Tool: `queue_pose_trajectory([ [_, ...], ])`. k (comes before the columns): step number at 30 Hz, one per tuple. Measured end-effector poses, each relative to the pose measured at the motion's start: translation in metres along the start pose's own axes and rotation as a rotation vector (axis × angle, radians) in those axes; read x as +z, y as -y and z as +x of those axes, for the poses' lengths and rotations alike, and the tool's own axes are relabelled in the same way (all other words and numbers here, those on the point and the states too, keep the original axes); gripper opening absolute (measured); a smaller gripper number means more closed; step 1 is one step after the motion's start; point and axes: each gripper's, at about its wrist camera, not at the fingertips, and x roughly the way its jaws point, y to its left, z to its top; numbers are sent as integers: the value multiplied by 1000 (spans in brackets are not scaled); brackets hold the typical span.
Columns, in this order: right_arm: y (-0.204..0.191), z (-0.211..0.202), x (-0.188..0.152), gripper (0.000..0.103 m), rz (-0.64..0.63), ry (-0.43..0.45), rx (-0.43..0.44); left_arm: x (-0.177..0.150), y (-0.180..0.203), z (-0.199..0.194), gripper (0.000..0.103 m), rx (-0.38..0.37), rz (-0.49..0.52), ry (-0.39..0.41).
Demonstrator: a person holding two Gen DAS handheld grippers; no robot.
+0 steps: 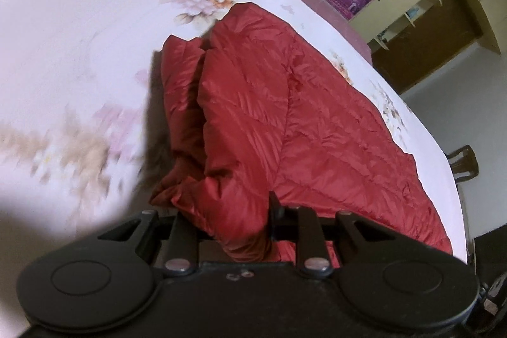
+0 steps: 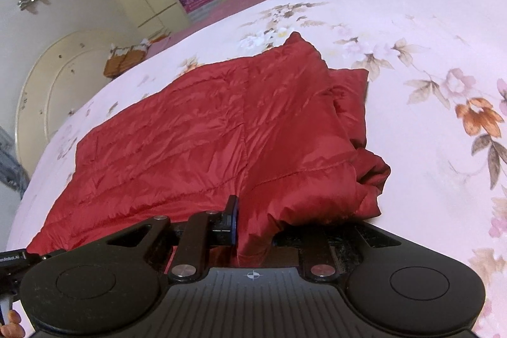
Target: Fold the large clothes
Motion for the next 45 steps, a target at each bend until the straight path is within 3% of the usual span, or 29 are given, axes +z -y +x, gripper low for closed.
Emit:
queue_pose_trajectory([
  [12, 26, -21, -20, 18, -23, -45, 79, -36, 5, -11, 26, 71, 24, 31],
  [16, 25, -21, -15, 21, -34, -38, 83, -34, 9, -2, 33, 113, 40, 36],
  [17, 24, -22, -15, 25, -41, -34, 77, -38, 8, -3, 37, 121, 39, 37],
  [19, 32, -32, -22, 45, -60, -19, 50, -38, 6, -1, 43, 132, 20, 40],
  [21, 35, -38, -24, 51, -70, -8, 31, -40, 3, -1, 57, 141, 0, 42],
  [22, 37, -41, -23, 51, -71, -3, 28, -43, 2, -2, 65, 144, -8, 46],
  [26, 46, -59, -26, 51, -80, 38, -1, -50, -1, -8, 73, 132, -33, 57],
  [34, 43, -106, -19, 52, -179, 188, -56, -74, 1, -11, 80, 73, -71, 63],
  [37, 21, -105, -14, 52, -261, 199, -15, -73, 1, -6, 79, 54, -89, 93],
  [41, -10, -82, -13, 52, -346, 158, 52, -72, -3, -3, 58, 46, -123, 154],
  [45, -48, -49, -14, 52, -431, 115, 98, -69, -8, -4, 44, 32, -136, 165],
])
